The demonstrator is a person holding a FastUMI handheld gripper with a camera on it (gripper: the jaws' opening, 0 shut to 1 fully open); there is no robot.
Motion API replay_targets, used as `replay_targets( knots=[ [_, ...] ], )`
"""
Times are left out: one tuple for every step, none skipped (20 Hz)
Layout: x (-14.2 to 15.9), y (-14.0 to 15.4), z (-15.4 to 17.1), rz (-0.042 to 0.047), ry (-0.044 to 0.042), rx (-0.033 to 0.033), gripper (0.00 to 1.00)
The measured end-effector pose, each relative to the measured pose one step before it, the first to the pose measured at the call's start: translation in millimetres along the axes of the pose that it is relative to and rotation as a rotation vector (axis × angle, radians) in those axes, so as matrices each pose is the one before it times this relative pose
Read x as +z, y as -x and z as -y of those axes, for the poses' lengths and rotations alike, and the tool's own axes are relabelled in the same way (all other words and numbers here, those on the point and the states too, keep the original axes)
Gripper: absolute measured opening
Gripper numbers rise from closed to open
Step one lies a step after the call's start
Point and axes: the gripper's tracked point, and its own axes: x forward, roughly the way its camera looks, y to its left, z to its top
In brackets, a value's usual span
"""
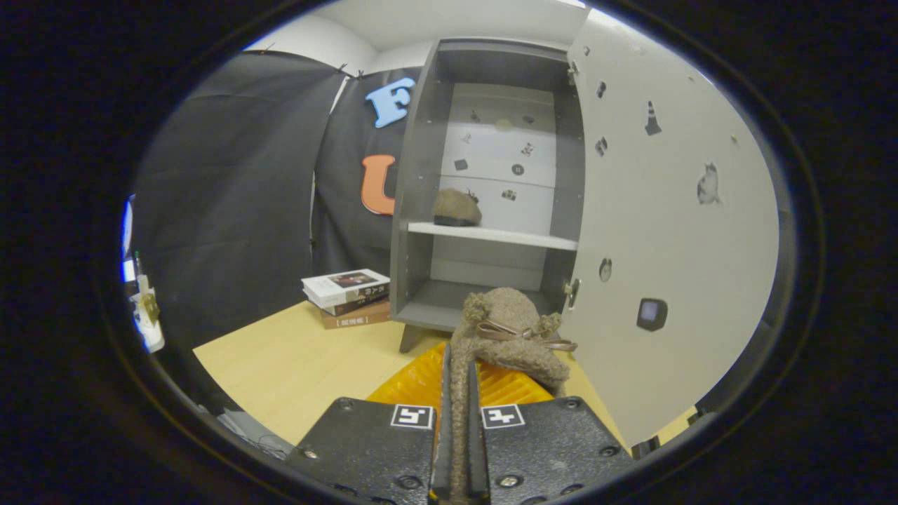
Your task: Open the shoe cabinet door, grab the shoes and put them into the shoe cabinet, then close the shoe cabinet door.
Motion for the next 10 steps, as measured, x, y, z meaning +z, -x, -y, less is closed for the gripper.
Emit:
replay_targets(
  knots=[
    [14.48, 2.98, 1.44, 0.01866, 0.01899, -0.00643, 0.12],
    [11.95, 1.93, 0.43, 0.01644, 0.01879, -0.00462, 0.12],
    [11.91, 2.89, 1.73, 0.01715, 0.01708, -0.00846, 0.12],
    [13.72, 1.89, 1.63, 0.02046, 0.01630, -0.00884, 0.12],
    [12.85, -0.38, 2.44, 0.01935, 0.01038, -0.00960, 0.12],
    [10.80, -1.09, 3.92, 0.01141, 0.01023, -0.01367, 0.12],
    [10.49, -1.62, 4.12, 0.00821, 0.00414, -0.01225, 0.12],
    [10.45, -0.90, 2.76, 0.00815, 0.00216, -0.00687, 0.12],
    [10.14, -1.94, 2.25, 0.00553, 0.00272, -0.00497, 0.12],
    [8.94, -3.28, 3.01, 0.00494, 0.00283, -0.00805, 0.12]
  ],
)
